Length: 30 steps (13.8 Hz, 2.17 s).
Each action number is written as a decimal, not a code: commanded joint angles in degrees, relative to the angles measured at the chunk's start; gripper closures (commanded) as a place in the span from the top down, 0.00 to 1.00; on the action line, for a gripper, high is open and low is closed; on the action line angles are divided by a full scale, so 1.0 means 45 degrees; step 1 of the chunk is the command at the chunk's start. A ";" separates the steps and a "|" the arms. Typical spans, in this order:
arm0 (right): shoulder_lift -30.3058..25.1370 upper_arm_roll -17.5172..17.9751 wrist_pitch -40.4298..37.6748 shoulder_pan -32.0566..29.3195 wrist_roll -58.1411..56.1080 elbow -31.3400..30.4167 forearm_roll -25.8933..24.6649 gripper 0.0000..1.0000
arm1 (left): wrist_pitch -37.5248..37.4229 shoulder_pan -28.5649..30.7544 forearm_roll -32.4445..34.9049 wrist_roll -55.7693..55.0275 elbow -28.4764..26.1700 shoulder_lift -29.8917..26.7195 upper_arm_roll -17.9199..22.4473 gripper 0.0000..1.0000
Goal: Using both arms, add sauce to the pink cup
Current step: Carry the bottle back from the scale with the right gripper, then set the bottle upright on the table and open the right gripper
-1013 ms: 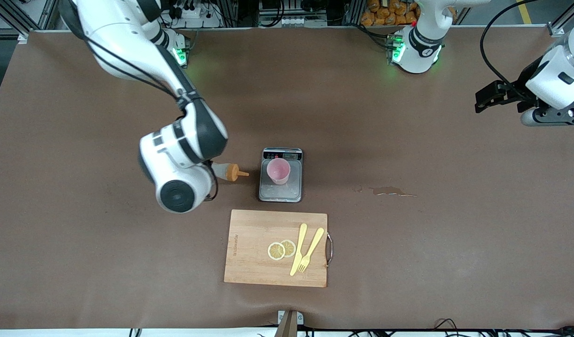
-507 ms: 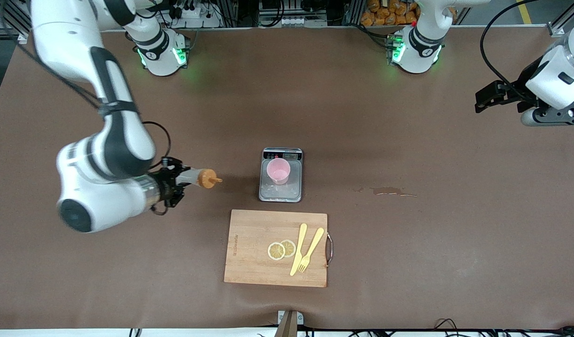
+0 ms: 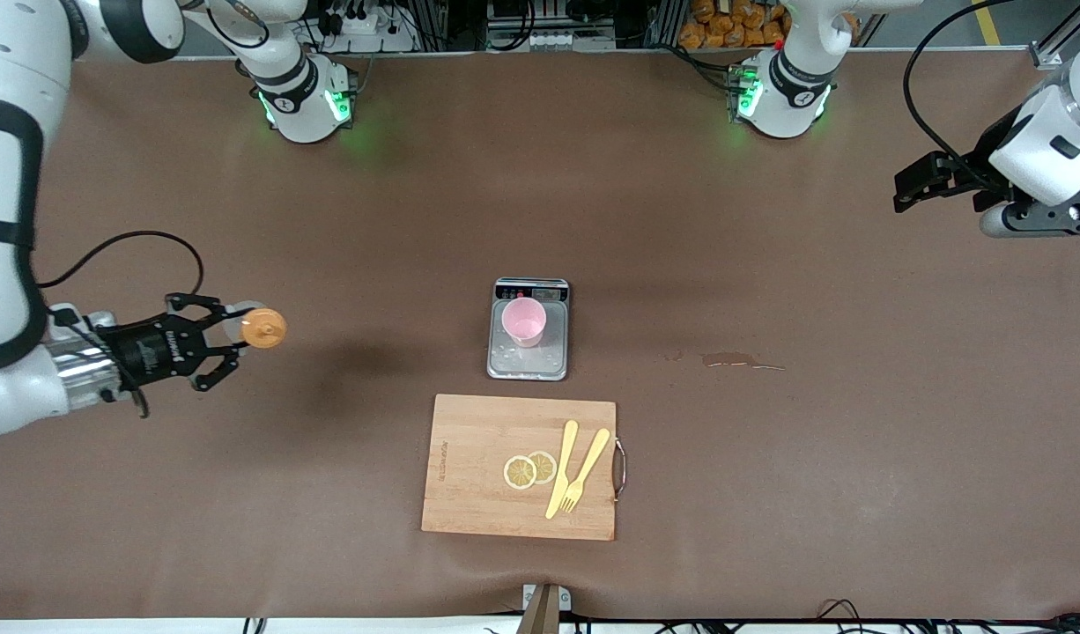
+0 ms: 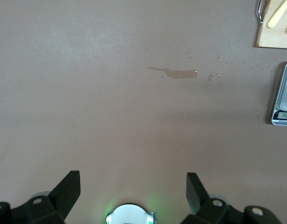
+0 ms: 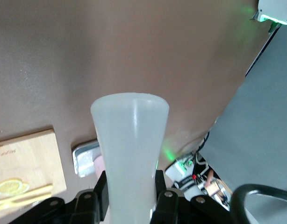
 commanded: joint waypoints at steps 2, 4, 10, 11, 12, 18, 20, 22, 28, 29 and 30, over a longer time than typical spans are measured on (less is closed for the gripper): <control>0.0008 0.0234 -0.0480 -0.1616 -0.2288 -0.1045 0.1532 0.42 | -0.0101 0.0119 -0.0250 -0.0005 -0.0158 -0.0216 -0.0034 1.00; 0.0301 0.0234 -0.0870 -0.2263 -0.3578 -0.1378 0.1729 0.42 | -0.0101 0.0119 -0.0250 -0.0005 -0.0158 -0.0216 -0.0034 1.00; 0.1608 0.0214 -0.0949 -0.3728 -0.6996 -0.2122 0.1945 0.42 | -0.0082 0.0178 -0.0250 0.0015 -0.0138 -0.0118 0.0005 1.00; 0.1901 0.0195 -0.0969 -0.3924 -0.7505 -0.2103 0.1945 0.42 | -0.0101 0.0158 -0.0250 0.0015 -0.0138 -0.0138 0.0005 1.00; 0.2233 0.0195 -0.0969 -0.4158 -0.7935 -0.2102 0.1925 0.42 | -0.0082 0.0139 -0.0250 0.0015 -0.0138 -0.0119 -0.0033 1.00; 0.3563 0.0156 -0.0794 -0.4687 -0.9658 -0.2102 0.1730 0.42 | -0.0062 0.0100 -0.0230 0.0015 -0.0119 -0.0060 -0.0073 1.00; 0.3875 0.0136 -0.0735 -0.4746 -0.9930 -0.2083 0.1516 0.42 | -0.0062 0.0061 -0.0230 0.0015 -0.0138 -0.0060 -0.0073 1.00; 0.4072 0.0136 -0.0540 -0.4901 -1.0146 -0.2083 0.1457 0.42 | -0.0062 0.0041 -0.0230 0.0015 -0.0158 -0.0060 -0.0073 1.00; 0.4072 0.0117 0.0065 -0.4960 -1.0166 -0.2083 0.1085 0.42 | -0.0062 0.0002 -0.0230 0.0015 -0.0138 -0.0079 -0.0092 1.00; 0.4092 0.0117 0.0163 -0.4980 -1.0166 -0.2083 0.1085 0.42 | -0.0062 0.0002 -0.0230 0.0015 -0.0119 -0.0079 -0.0092 1.00; 0.4130 0.0117 0.0241 -0.4980 -1.0185 -0.2083 0.1066 0.42 | -0.0062 0.0002 -0.0230 0.0015 -0.0119 -0.0079 -0.0092 1.00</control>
